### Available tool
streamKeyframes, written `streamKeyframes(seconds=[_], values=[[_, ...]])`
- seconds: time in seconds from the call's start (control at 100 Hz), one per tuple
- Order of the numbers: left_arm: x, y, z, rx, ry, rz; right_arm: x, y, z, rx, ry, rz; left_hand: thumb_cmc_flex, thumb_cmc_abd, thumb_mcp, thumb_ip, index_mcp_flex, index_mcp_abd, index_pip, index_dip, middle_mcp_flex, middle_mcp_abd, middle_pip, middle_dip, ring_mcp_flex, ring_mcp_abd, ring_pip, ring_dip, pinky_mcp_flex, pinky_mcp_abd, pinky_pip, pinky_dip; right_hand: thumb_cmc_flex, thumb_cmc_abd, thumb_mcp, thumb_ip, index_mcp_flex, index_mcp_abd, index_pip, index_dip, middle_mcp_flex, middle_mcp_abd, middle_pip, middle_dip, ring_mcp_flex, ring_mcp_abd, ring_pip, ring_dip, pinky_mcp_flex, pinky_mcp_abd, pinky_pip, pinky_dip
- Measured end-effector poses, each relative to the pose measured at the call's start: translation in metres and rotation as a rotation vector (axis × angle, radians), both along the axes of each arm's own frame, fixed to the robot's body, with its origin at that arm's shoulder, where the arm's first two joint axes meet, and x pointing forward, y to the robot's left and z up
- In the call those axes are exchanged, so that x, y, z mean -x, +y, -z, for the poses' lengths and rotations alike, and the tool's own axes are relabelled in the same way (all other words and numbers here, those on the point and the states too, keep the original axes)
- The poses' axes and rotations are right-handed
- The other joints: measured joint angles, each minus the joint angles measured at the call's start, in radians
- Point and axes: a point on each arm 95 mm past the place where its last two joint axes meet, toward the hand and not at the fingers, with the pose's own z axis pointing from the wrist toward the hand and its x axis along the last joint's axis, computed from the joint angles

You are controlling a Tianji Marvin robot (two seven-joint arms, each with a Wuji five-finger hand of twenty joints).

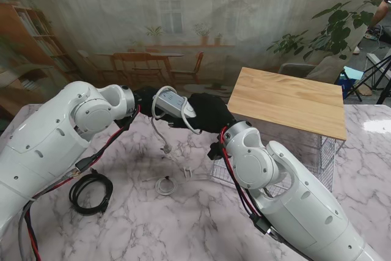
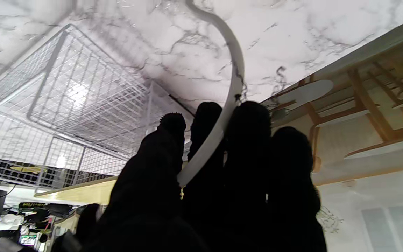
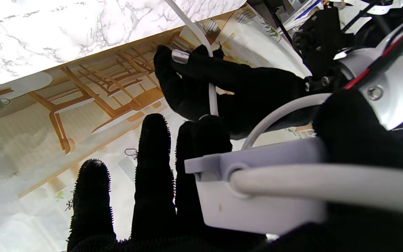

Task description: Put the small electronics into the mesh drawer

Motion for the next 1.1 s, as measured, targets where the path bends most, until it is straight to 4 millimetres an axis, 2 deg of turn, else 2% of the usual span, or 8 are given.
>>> streamKeyframes(seconds=[0.3, 0.38, 0.7, 0.84, 1.0, 1.1], values=[[-0.011, 0.017, -0.001, 0.006, -0.031, -0.060, 0.003, -0.006, 0.002, 0.046, -0.022, -0.007, 0.000, 0.000, 0.000, 0.001, 0.000, 0.000, -0.006, -0.022, 0.000, 0.000, 0.000, 0.000, 0.000, 0.000, 0.000, 0.000, 0.000, 0.000, 0.000, 0.000, 0.000, 0.000, 0.000, 0.000, 0.000, 0.000, 0.000, 0.000, 0.000, 0.000, 0.000, 0.000, 0.000, 0.000, 0.000, 0.000, 0.000, 0.000, 0.000, 0.000], [-0.011, 0.021, -0.003, 0.001, -0.048, -0.067, 0.003, -0.008, 0.002, 0.071, -0.040, -0.008, 0.000, 0.000, 0.000, 0.008, 0.000, 0.003, -0.011, -0.024, 0.000, 0.000, 0.000, 0.000, 0.000, 0.000, 0.000, 0.000, 0.000, 0.000, 0.000, 0.000, 0.000, 0.000, 0.000, 0.000, 0.000, 0.001, 0.000, 0.000, 0.000, 0.000, 0.000, 0.000, 0.000, 0.000, 0.000, 0.000, 0.000, 0.000, 0.000, 0.000], [-0.012, 0.037, -0.009, 0.012, -0.080, -0.092, 0.001, -0.014, 0.004, 0.127, -0.065, -0.005, 0.000, 0.000, 0.000, 0.008, 0.001, 0.004, -0.017, -0.036, 0.000, 0.000, 0.000, 0.000, 0.000, 0.000, 0.000, 0.000, 0.000, 0.000, 0.000, 0.000, 0.000, 0.000, 0.000, 0.000, 0.001, 0.001, 0.000, 0.001, 0.000, 0.001, 0.000, 0.000, 0.000, 0.000, 0.000, 0.000, 0.001, 0.000, 0.000, 0.000], [-0.011, 0.042, -0.010, -0.009, -0.079, -0.096, -0.001, -0.017, 0.003, 0.125, -0.065, 0.011, 0.000, 0.000, 0.000, 0.008, 0.001, 0.007, -0.011, -0.013, 0.000, -0.001, 0.000, -0.003, 0.000, 0.000, 0.000, -0.003, -0.003, 0.000, 0.000, 0.000, 0.000, 0.000, 0.000, 0.000, 0.001, 0.001, 0.000, 0.001, 0.000, 0.001, 0.000, 0.000, 0.000, 0.000, 0.000, 0.000, 0.001, 0.000, 0.000, 0.000], [-0.015, 0.048, -0.002, -0.103, -0.089, -0.104, -0.002, -0.019, 0.002, 0.116, -0.065, 0.024, -0.001, 0.000, 0.000, 0.008, 0.001, 0.007, -0.029, -0.022, -0.001, -0.011, -0.074, -0.051, -0.027, 0.007, -0.063, -0.046, -0.036, 0.000, -0.025, -0.004, 0.000, 0.000, 0.000, 0.000, 0.001, 0.002, 0.000, 0.001, 0.000, 0.001, 0.000, 0.000, 0.000, 0.000, 0.000, 0.000, 0.001, 0.000, 0.000, 0.000], [-0.020, 0.052, 0.008, -0.117, -0.069, -0.121, -0.003, -0.020, 0.001, 0.115, -0.067, 0.026, -0.014, 0.000, 0.002, 0.008, -0.001, 0.007, -0.065, -0.027, -0.028, -0.011, -0.135, -0.088, -0.059, 0.016, -0.133, -0.074, -0.069, 0.000, -0.063, -0.027, 0.000, 0.000, 0.000, 0.000, 0.001, 0.002, 0.000, 0.001, 0.000, 0.001, 0.000, 0.000, 0.000, 0.000, 0.000, 0.000, 0.001, 0.000, 0.000, 0.000]])
